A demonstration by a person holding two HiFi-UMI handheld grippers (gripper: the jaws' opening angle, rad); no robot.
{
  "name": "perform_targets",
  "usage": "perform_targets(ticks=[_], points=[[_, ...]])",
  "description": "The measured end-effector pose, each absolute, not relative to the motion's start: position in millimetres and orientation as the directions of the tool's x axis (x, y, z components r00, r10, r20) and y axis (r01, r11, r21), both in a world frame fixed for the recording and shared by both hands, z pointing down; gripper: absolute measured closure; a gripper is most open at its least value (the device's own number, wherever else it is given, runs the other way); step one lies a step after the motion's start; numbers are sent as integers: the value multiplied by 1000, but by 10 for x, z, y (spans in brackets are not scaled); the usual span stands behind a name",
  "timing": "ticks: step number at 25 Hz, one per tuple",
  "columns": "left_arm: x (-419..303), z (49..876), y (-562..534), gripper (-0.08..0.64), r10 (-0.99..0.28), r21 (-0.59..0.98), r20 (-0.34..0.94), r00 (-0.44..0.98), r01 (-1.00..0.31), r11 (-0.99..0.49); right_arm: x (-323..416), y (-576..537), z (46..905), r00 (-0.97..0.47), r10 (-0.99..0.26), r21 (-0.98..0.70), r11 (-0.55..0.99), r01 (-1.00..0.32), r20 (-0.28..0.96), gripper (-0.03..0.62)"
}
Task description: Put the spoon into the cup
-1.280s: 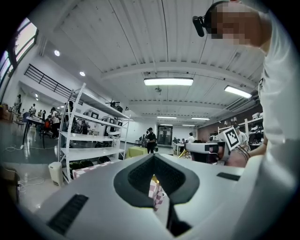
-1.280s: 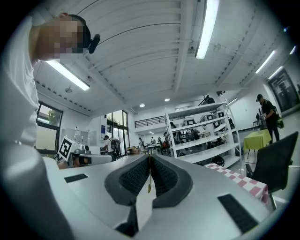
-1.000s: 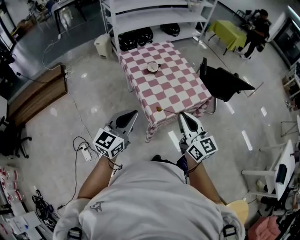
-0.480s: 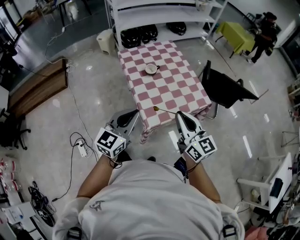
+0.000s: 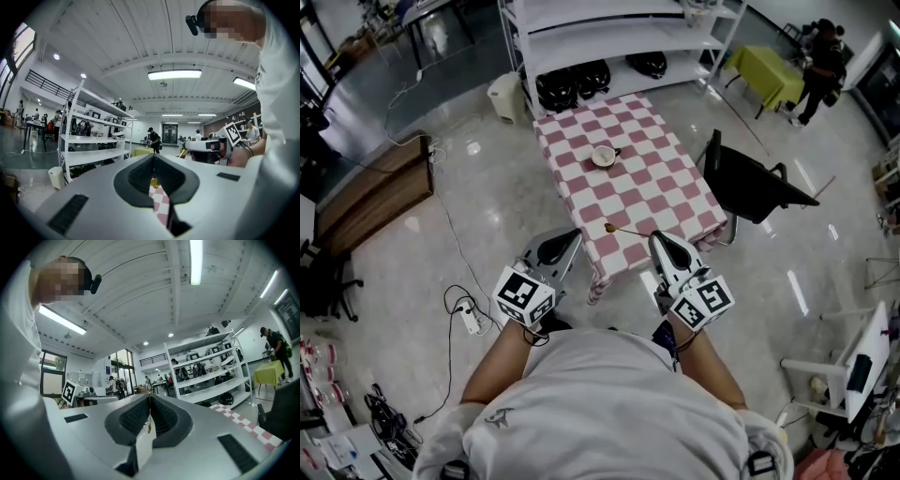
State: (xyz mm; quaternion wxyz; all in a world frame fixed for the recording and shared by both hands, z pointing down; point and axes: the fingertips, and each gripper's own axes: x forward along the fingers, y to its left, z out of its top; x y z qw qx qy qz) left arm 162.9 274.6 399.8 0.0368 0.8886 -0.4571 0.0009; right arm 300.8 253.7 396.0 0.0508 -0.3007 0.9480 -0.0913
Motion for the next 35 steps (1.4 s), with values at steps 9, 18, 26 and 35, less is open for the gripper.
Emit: perform_targets(ticks=[9, 18, 26, 35], points=[[792, 3924, 2488, 548, -787, 53, 16, 617, -786, -616, 2202, 2259, 3867, -785, -617, -205, 777, -595, -60, 558], [-365, 3783, 2525, 548, -766, 43, 0, 643, -765, -642, 1117, 2202, 3835, -768, -638, -214, 759, -615, -60, 558], [-936, 3949, 2466, 548, -757, 65, 24, 654, -756, -651, 597, 2125, 3919, -757, -652, -216, 745, -631, -39, 558], [-1150, 4031, 2347, 548, -755, 61, 44, 654, -756, -651, 403, 1985, 3921, -755, -656, -206, 743, -637, -29, 558]])
